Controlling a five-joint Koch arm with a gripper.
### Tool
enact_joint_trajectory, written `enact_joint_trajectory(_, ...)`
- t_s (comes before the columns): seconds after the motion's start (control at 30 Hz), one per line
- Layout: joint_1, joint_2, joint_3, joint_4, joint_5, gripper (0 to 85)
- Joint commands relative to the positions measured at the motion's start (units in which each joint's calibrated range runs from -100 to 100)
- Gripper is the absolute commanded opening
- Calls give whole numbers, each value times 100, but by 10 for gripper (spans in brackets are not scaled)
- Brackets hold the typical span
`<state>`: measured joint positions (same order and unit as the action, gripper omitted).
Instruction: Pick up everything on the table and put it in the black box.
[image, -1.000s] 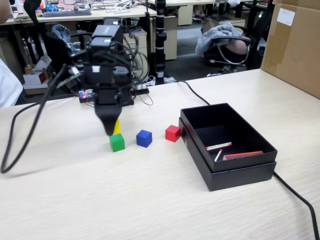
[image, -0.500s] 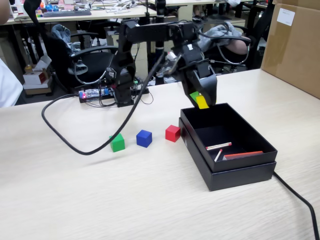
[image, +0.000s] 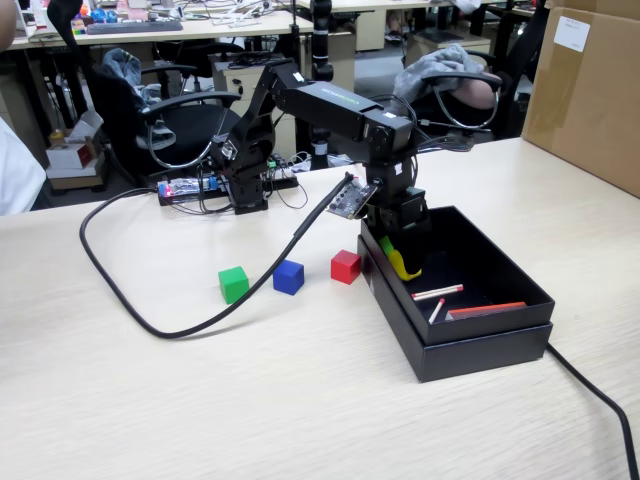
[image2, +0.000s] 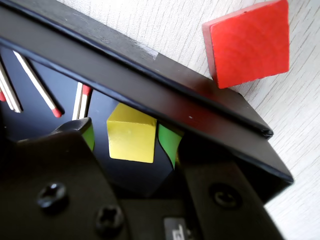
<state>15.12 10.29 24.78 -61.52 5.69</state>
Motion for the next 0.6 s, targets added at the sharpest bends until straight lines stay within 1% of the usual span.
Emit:
enact_joint_trajectory(0.0, -107, -840, 169, -30, 54, 283)
enact_joint_trajectory(0.07, -147, -1402, 33, -30, 49, 283)
enact_joint_trajectory(0.2, -327, -2756, -203, -30, 29, 339)
enact_joint_trajectory(0.27, -435, -3422, -284, -30, 0, 339)
enact_joint_trajectory(0.37, -625, -4351, -556, -30, -132, 356)
enact_joint_trajectory(0.47, -835, -5143, -1254, -30, -308, 430)
enact_joint_trajectory(0.57, -1118, -5762, -2206, -30, -488, 476)
